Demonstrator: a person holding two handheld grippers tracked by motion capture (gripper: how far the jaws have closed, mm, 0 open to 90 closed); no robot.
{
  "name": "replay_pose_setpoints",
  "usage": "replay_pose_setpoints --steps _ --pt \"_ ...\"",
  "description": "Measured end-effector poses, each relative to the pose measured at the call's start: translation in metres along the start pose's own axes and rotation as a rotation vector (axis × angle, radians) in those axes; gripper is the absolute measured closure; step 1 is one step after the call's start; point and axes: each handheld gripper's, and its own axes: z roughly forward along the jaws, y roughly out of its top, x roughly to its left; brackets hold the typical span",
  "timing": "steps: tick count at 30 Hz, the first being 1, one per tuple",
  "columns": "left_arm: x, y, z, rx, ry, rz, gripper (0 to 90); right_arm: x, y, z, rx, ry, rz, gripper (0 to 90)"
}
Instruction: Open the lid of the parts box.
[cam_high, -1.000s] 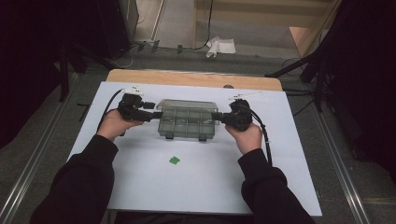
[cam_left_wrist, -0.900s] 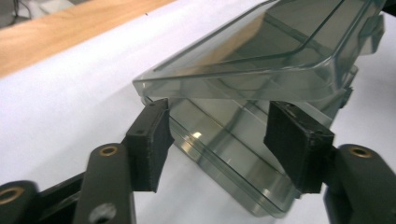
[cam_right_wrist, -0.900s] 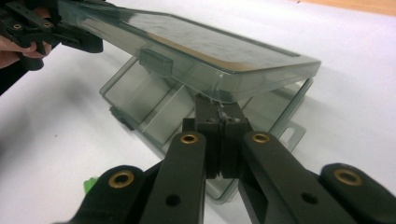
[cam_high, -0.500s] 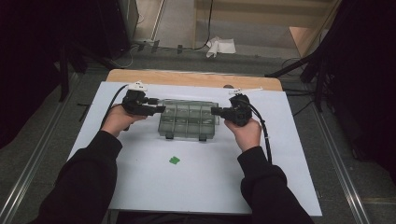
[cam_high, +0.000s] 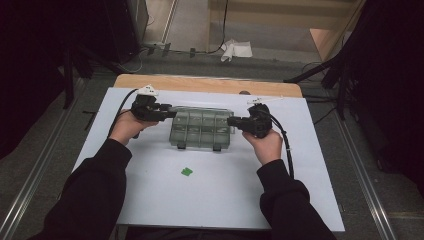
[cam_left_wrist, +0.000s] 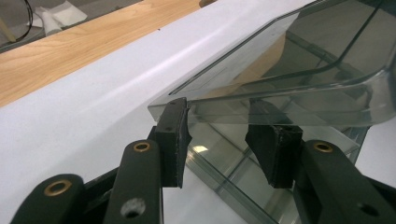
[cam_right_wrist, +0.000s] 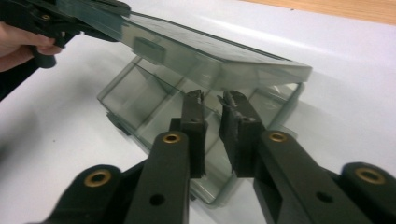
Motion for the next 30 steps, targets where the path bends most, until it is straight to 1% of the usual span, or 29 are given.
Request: replay_pose_setpoints --steps 2,3,4,6,7,8,9,11,12,13,14,15,16,22,25,30 --pt "0.0 0.0 0.0 0.002 0.001 -0.001 57.1 -0.001 -0.001 0.0 -0.003 -0.005 0.003 78.4" --pt "0.0 0.0 0.0 0.005 0.002 -0.001 57.0 -0.005 -0.004 0.0 -0.005 -0.014 0.007 72.2" --pt "0.0 0.0 0.0 0.005 0.002 -0.001 57.0 -0.008 -0.005 0.0 -0.011 -0.02 0.001 67.9" --pt "0.0 0.0 0.0 0.004 0.003 -0.004 57.0 -0.013 -0.006 0.003 -0.023 -0.018 0.005 60.8" --pt "0.0 0.0 0.0 0.004 0.002 -0.007 57.0 -0.015 -0.007 0.005 -0.03 -0.023 -0.004 56.9" --pt "0.0 0.0 0.0 0.005 0.003 -0.004 57.0 -0.017 -0.008 0.008 -0.045 -0.027 -0.019 54.3" --pt "0.0 0.0 0.0 0.004 0.005 -0.001 57.0 -0.019 -0.008 0.01 -0.052 -0.019 -0.017 52.9" --pt "0.0 0.0 0.0 0.002 0.0 -0.007 57.0 -0.021 -0.008 0.013 -0.052 -0.015 -0.014 51.2" --pt "0.0 0.0 0.0 0.003 -0.001 -0.01 56.9 -0.023 -0.008 0.016 -0.063 -0.024 -0.034 50.3" --pt "0.0 0.0 0.0 0.002 -0.002 -0.01 56.9 -0.023 -0.008 0.016 -0.063 -0.024 -0.034 50.3" --pt "-0.001 0.0 0.0 0.006 0.005 -0.005 56.9 -0.023 -0.007 0.018 -0.078 -0.025 -0.044 49.7" --pt "-0.001 0.0 0.001 0.009 0.005 -0.006 56.8 -0.025 -0.005 0.023 -0.088 -0.04 -0.066 49.6" --pt "-0.001 0.0 0.001 0.009 0.003 -0.007 56.8 -0.026 -0.004 0.024 -0.089 -0.039 -0.07 49.6" --pt "-0.001 0.0 0.001 0.013 0.004 -0.008 56.8 -0.027 0.001 0.031 -0.097 -0.016 -0.075 50.0" --pt "-0.001 0.0 0.0 0.014 0.004 -0.012 56.8 -0.029 0.001 0.032 -0.11 -0.013 -0.073 50.7" --pt "-0.002 0.0 0.0 0.016 0.009 -0.008 56.8 -0.03 0.003 0.033 -0.112 -0.019 -0.081 51.7"
